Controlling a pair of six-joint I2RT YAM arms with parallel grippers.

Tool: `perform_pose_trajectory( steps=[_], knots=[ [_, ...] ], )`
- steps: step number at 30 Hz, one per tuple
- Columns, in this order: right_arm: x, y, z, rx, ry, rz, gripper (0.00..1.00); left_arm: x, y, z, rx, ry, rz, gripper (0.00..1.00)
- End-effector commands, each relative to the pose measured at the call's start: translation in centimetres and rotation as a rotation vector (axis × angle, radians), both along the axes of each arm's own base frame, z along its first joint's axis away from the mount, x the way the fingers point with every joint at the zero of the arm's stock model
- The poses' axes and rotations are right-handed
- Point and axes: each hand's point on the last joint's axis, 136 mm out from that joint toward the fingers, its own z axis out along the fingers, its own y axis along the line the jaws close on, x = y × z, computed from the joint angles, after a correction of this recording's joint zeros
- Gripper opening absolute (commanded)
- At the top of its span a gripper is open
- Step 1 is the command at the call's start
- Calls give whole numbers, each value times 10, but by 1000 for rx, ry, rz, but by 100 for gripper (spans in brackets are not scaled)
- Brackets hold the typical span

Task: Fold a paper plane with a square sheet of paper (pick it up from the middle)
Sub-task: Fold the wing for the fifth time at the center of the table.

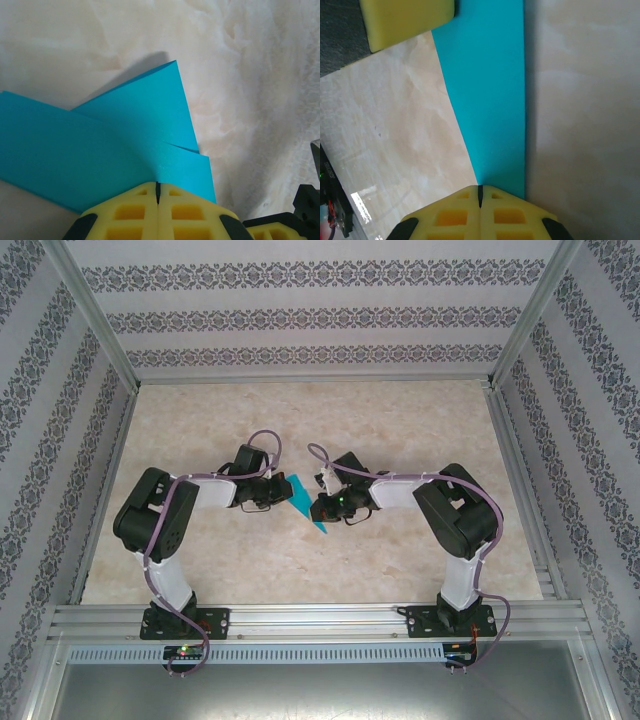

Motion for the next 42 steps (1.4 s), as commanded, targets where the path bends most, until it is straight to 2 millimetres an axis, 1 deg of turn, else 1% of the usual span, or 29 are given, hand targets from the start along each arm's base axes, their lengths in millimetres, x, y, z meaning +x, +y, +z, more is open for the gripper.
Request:
perform_pose_trajectory(
  steps=[1,4,8,13,18,23,26,29,32,34,42],
  knots=[
    [3,5,12,17,25,1,0,2,0,-10,22,12,-3,0],
    [16,14,21,34,-14,0,0,-2,4,-18,54,34,-5,0],
    [30,23,15,15,-34,8,0,-6,7,-23,74,50,-9,0],
    [42,30,6,-15,-50,19,0,-7,9,-28,86,63,1,0],
    [44,34,-1,-25,-51,32,0,-8,10,-31,91,74,10,0],
    [41,37,-3,-28,-54,56,0,-9,12,-34,95,83,20,0],
    [40,37,-3,-29,-63,65,0,-10,14,-37,103,89,25,0],
    [39,34,-8,-47,-56,70,0,-9,17,-39,121,95,36,0],
    [30,28,-13,-60,-45,81,0,-10,22,-42,152,102,42,0],
    [22,20,-15,-69,-37,87,0,-10,26,-45,173,113,49,0],
    [-31,-16,-28,-104,40,97,0,-9,34,-51,183,128,65,0]
  ],
)
